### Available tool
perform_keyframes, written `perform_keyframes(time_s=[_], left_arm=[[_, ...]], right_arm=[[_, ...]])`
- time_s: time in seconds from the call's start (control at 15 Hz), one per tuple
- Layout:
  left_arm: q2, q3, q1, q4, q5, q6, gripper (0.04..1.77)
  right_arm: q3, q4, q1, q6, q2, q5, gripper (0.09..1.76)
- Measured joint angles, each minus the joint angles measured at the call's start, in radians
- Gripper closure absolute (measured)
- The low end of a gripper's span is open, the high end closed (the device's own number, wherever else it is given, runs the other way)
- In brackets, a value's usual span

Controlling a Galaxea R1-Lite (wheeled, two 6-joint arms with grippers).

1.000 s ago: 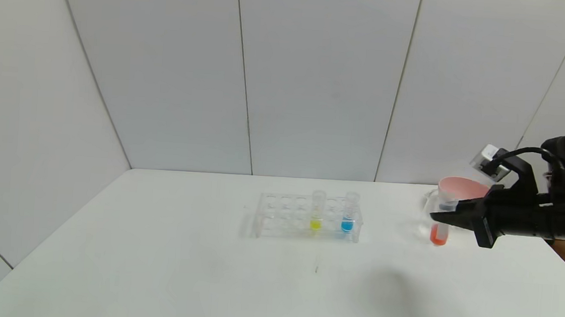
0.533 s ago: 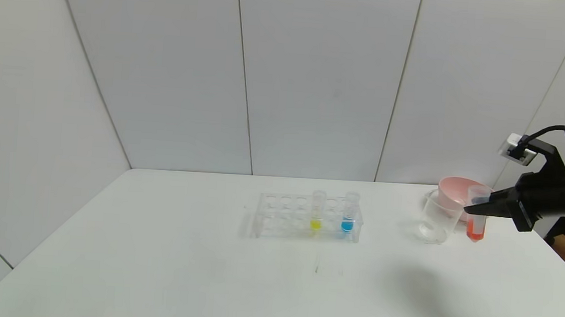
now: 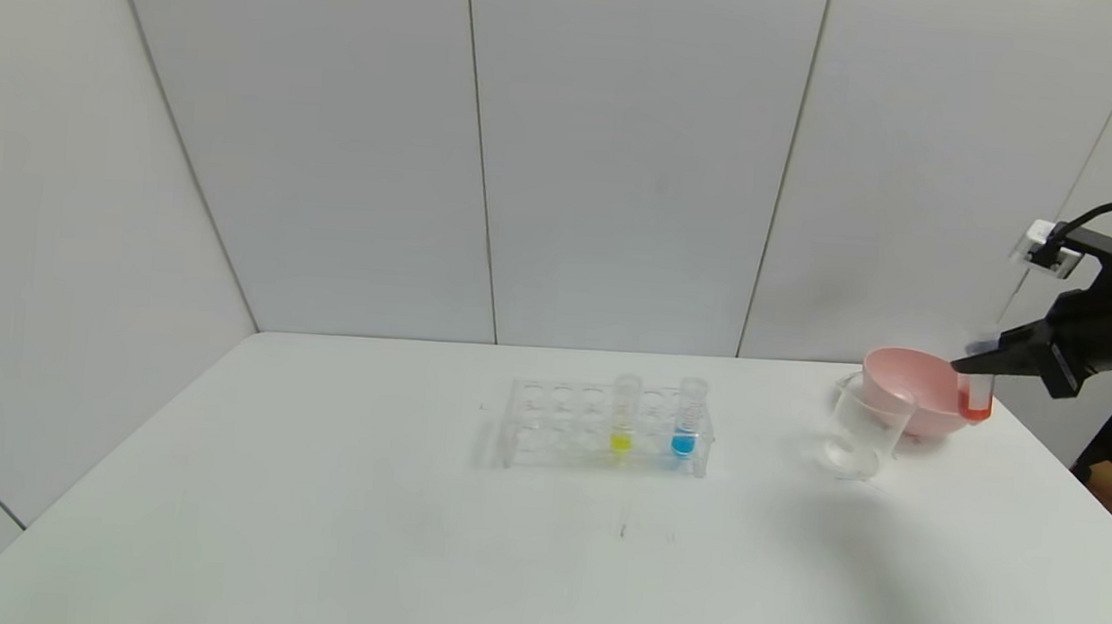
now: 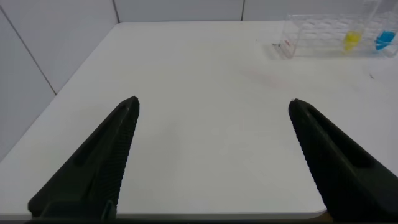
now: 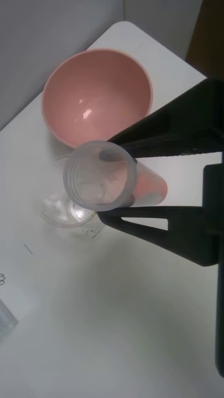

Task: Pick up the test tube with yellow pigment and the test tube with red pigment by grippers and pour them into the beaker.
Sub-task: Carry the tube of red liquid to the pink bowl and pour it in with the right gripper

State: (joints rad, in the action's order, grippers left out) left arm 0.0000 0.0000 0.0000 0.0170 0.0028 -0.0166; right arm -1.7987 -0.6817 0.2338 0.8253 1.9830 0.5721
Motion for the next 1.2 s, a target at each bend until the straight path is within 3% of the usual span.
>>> perform_keyframes(time_s=[0.13,0.27,0.53,0.87,1.2], left_arm=[[0.0,0.0,0.0,0.0,0.0,0.0,0.09],[0.0,0.0,0.0,0.0,0.0,0.0,0.09],[0.0,0.0,0.0,0.0,0.0,0.0,0.09],[0.0,0.0,0.0,0.0,0.0,0.0,0.09],[0.0,0.0,0.0,0.0,0.0,0.0,0.09]], right_arm=[[-0.131,-0.081,0.013,0.072,0.051,-0.022,1.33],[-0.185,-0.089,0.029,0.196,0.095,-0.074,1.33],[-0.2,-0.087,0.027,0.285,0.127,-0.161,1.33],[-0.201,-0.073,-0.04,0.289,0.137,-0.204,1.33],[-0.201,-0.01,-0.112,0.307,0.155,-0.372,1.34]])
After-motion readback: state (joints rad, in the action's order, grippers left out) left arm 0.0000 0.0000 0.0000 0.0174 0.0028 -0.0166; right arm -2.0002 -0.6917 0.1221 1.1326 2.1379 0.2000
